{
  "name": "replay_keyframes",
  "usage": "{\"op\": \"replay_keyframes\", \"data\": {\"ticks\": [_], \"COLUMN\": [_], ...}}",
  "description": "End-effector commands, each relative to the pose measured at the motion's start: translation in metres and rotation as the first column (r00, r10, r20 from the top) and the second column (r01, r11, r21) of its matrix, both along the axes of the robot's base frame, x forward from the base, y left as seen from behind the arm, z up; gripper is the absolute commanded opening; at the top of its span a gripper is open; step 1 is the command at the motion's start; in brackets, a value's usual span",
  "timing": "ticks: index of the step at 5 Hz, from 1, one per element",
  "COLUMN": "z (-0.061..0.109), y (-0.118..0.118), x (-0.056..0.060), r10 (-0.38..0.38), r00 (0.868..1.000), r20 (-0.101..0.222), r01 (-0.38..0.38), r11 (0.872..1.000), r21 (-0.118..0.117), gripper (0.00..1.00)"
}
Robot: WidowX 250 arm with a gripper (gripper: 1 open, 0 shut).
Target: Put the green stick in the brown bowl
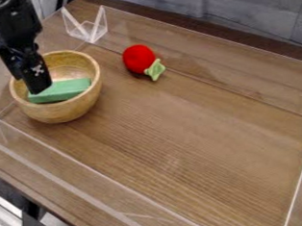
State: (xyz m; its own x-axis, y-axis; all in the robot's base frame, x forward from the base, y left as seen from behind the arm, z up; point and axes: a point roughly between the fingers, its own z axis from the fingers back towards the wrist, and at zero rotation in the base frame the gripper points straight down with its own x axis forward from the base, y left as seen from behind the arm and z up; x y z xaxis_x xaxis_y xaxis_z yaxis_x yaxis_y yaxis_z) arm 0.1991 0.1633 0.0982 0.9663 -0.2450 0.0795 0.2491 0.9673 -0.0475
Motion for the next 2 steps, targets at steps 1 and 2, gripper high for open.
{"op": "replay_keyframes", "data": {"ticks": [1,2], "z": [0.028,0.040], "y": [0.001,-0.005], "x": [0.010,0.014], "r10": [0.016,0.032], "r00": [0.998,0.996], "r20": [0.064,0.079], "r01": [-0.019,-0.036], "r11": [0.999,0.998], "r21": [0.045,0.042], "gripper": [1.00,1.00]}}
